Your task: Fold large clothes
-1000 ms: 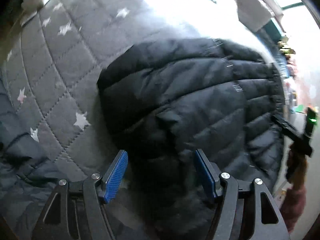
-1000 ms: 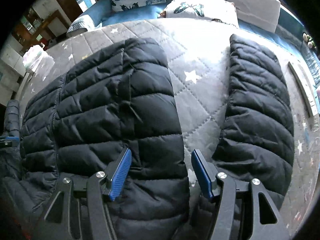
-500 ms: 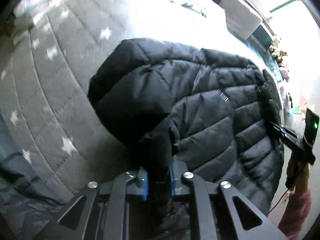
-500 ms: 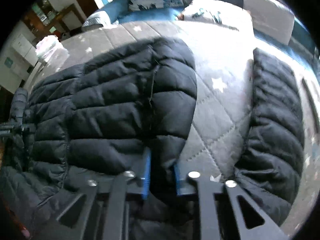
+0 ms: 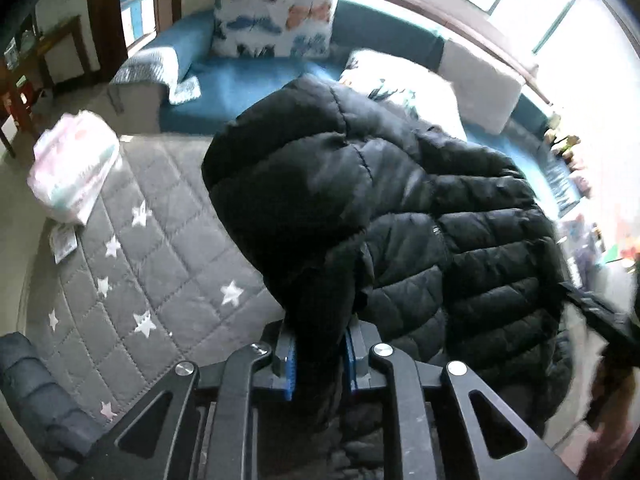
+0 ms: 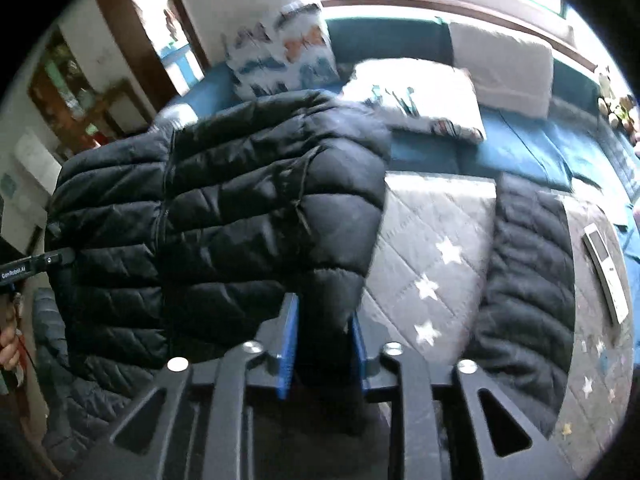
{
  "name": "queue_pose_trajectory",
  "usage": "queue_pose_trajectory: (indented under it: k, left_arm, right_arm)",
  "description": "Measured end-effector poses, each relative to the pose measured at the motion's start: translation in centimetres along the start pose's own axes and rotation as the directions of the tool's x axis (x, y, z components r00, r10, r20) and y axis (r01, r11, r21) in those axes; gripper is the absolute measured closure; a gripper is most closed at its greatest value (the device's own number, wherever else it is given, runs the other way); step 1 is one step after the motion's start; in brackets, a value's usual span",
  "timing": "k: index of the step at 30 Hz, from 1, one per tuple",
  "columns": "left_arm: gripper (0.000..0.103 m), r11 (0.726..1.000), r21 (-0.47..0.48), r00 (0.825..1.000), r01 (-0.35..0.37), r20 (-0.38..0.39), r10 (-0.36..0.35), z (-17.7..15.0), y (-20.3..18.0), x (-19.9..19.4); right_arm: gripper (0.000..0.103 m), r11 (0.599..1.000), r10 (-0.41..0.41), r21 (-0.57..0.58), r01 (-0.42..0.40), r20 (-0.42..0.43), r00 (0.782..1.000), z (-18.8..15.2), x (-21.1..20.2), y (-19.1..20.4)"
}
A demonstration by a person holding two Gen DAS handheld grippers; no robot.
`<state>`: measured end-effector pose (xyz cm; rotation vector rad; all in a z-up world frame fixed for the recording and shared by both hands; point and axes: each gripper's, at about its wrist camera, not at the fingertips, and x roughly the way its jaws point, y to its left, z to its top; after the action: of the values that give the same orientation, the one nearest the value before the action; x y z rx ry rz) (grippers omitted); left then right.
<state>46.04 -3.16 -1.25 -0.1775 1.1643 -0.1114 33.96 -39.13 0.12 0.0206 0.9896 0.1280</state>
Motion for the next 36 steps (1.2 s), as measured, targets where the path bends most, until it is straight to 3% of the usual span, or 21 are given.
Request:
queue_pose_trajectory:
  k: [5,7,10,18,22,24,26,29,33,35,36]
  left_arm:
    - [0.073,0.997,0.021,0.997,-0.075,-0.007,0.076,-2.7,0.7,-0.1]
    - [0.067,0.997,0.022,0.997,-0.080,0.005,0.080,-3.9,0.5,-1.9]
    - [0.067,0.998,0.050,1.000,-0.030,0.002,0.030,-6.6,-0.7,-5.4]
    - [0.066,0.973,0.229,0.999,0.019,-0.038,-0.011,-19.9,-4.4,-10.7]
    - [0.066,0.944,0.329,0.997,-0.022,-0.068,0.046,-26.6,-5.5,-9.9]
    - [0.066,0.910,0.400,0.992,-0.113,-0.003,0.124,-29.5,-5.5,-9.1]
    - [0.065,0.880,0.440,0.981,-0.182,0.020,0.193,-31.4,-5.0,-8.1]
    - [0.065,0.884,0.427,0.977,-0.193,0.003,0.212,-33.1,-3.8,-7.5]
    - [0.063,0.873,0.445,0.978,-0.199,0.027,0.209,-34.9,-2.4,-8.2]
    - [0.063,0.872,0.449,0.979,-0.193,0.034,0.199,-35.3,-2.1,-8.8]
    - [0.062,0.875,0.448,0.981,-0.186,0.038,0.190,-35.4,-2.0,-9.0]
  right_arm:
    - [0.060,0.996,-0.027,-0.086,0.023,-0.044,0.999,-3.3,-2.4,0.4]
    - [0.060,0.990,-0.061,-0.130,0.052,-0.067,0.996,-5.3,-3.0,0.7]
    - [0.060,0.987,-0.045,-0.161,0.028,-0.105,0.993,-7.9,-3.6,0.8]
    - [0.060,0.980,-0.028,-0.198,0.000,-0.138,0.990,-16.7,-6.1,1.8]
    - [0.060,0.968,0.000,-0.248,-0.044,-0.173,0.985,-21.6,-6.9,4.2]
    - [0.060,0.957,0.011,-0.285,-0.059,-0.169,0.986,-23.5,-7.4,5.6]
    - [0.060,0.943,0.046,-0.315,-0.106,-0.191,0.981,-25.4,-7.6,7.4]
    - [0.060,0.931,0.061,-0.336,-0.141,-0.239,0.969,-28.3,-7.1,9.6]
    - [0.057,0.908,-0.012,-0.412,-0.074,-0.204,0.979,-32.1,-7.6,12.4]
    - [0.057,0.914,0.056,-0.372,-0.161,-0.279,0.959,-33.3,-7.5,13.1]
    - [0.057,0.914,0.041,-0.377,-0.147,-0.275,0.961,-33.6,-7.5,13.3]
